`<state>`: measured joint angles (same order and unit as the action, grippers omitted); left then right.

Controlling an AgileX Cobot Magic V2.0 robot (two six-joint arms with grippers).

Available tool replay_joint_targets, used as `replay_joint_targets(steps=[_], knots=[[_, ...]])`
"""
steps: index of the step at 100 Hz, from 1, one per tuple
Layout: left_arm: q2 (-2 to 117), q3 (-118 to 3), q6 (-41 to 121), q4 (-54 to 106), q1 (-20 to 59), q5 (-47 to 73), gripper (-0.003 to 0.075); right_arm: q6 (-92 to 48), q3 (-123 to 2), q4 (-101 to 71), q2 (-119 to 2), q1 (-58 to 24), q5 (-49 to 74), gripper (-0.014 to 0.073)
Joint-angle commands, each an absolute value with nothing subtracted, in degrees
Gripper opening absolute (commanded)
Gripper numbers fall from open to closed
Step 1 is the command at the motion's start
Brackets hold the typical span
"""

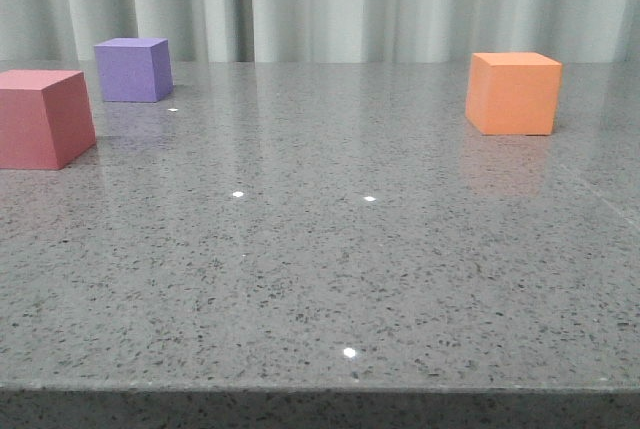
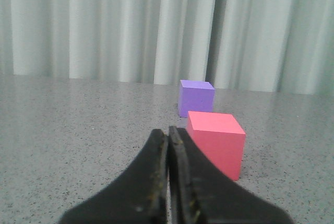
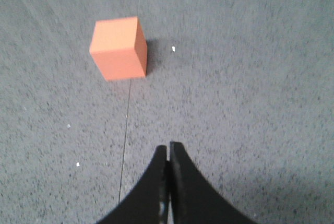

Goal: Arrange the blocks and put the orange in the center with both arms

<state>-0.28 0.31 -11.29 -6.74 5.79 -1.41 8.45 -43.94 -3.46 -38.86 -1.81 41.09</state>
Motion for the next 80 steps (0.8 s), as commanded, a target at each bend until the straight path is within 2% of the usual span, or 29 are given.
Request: replay_joint_targets(steps=[1, 4, 11, 23, 30, 38, 54, 80], knots=[[-2.1, 2.8, -11.4, -6.2, 5.8, -6.0, -0.0020, 8.3, -46.1, -3.8, -40.4, -1.8, 39.7, 0.0007], [-2.1, 2.8, -11.4, -6.2, 5.8, -6.0, -0.0020, 8.3, -46.1, -3.8, -40.6, -1.8, 40.4, 0.0027], [-2.1, 2.8, -11.4, -6.2, 5.8, -6.0, -0.0020, 8.3, -46.1, -3.8, -40.9, -1.8, 42.2, 0.0166], [-2.1, 2.8, -11.4, -6.2, 5.8, -6.0, -0.0020, 8.3, -46.1, -3.4, -41.0, -1.8, 44.0, 0.0516], [-2.1, 2.8, -11.4, -6.2, 5.8, -6.0, -0.0020, 8.3, -46.1, -3.4, -41.0, -1.8, 44.1, 0.0672], [-2.1, 2.8, -11.4, -6.2, 5.8, -6.0, -0.0020, 8.3, -46.1, -3.3, -41.0, -1.8, 44.3, 0.0643], [-2.1, 2.8, -11.4, -6.2, 5.8, -6.0, -0.0020, 8.3, -47.3, -4.3, -41.8, -1.8, 45.1, 0.0645], [-2.1, 2.8, -11.4, -6.2, 5.8, -6.0, -0.0020, 8.3, -57.7, -4.4, -54.5, -2.1, 49.4, 0.0645]])
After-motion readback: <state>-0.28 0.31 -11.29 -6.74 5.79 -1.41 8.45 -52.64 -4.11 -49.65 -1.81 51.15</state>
